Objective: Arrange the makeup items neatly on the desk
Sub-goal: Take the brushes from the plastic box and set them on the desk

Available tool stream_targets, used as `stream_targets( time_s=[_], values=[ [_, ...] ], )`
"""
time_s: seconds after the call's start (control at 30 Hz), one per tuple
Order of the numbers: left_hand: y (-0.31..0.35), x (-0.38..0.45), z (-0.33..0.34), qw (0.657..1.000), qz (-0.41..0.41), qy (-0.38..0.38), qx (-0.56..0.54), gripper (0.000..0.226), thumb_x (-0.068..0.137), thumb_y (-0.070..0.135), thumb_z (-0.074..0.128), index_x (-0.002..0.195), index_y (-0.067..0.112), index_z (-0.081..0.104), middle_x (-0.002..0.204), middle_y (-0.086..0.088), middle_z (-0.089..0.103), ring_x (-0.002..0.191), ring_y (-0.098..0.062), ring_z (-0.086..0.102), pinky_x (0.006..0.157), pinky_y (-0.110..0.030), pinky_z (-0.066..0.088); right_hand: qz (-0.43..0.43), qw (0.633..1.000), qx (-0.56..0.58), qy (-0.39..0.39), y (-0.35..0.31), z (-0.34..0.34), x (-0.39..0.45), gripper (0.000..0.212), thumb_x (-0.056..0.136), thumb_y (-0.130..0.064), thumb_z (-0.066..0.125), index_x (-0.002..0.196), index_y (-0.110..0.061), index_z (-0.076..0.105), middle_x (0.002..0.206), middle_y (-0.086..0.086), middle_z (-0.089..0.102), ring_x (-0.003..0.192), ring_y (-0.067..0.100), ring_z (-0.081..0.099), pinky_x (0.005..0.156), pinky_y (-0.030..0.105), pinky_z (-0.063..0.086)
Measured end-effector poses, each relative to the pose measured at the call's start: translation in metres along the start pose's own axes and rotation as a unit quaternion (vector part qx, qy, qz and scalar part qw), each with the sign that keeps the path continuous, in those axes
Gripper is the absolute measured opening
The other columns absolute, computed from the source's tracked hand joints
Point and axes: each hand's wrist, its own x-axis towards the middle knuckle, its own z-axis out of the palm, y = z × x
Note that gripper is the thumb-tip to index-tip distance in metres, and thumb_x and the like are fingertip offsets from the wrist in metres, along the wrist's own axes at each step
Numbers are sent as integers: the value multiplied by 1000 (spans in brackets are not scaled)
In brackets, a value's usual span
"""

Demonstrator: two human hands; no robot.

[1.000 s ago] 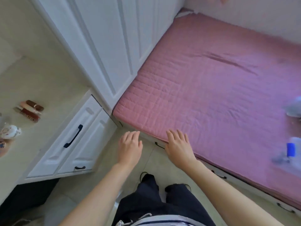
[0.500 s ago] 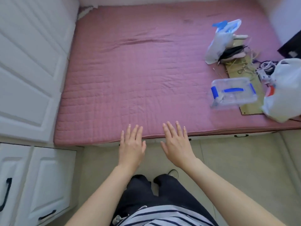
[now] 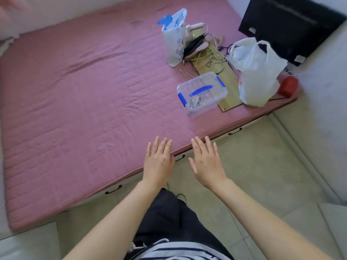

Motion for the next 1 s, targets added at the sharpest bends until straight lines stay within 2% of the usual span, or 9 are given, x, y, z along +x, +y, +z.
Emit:
stream_targets(
  time_s=[0.17, 0.43, 0.73, 1.0],
  values=[
    [28, 56, 3, 999, 28, -10, 13, 55, 97, 29, 41, 149, 15, 26, 155, -1, 29, 147, -25, 11, 119, -44, 8, 50, 998, 21, 9, 51, -15, 25, 64, 100, -39, 34, 152, -10, 10, 160, 6, 12, 147, 32, 2, 119, 49, 6],
    [60, 162, 7, 999, 24, -28, 5, 57, 97, 27, 44, 149, 14, 26, 156, -3, 27, 147, -27, 11, 119, -45, 9, 75, 997, 12, 4, 124, -50, 100, 62, 100, -38, 32, 152, -10, 11, 160, 6, 12, 147, 31, 1, 119, 48, 6],
    [86, 267, 4, 999, -10, -53, 3, 58, 95, 25, 49, 148, 13, 28, 155, -5, 30, 146, -28, 14, 118, -47, 12, 58, 998, 3, -5, 191, -93, 200, 62, 100, -36, 34, 151, -9, 14, 158, 7, 18, 147, 30, 6, 119, 47, 7],
    [103, 327, 20, 993, -93, -70, -9, 57, 97, 25, 43, 149, 14, 23, 157, -4, 23, 147, -27, 11, 119, -46, 12, -15, 999, -17, -38, 246, -107, 281, 62, 99, -34, 37, 151, -9, 15, 158, 9, 19, 147, 32, 7, 119, 47, 10]
  ],
)
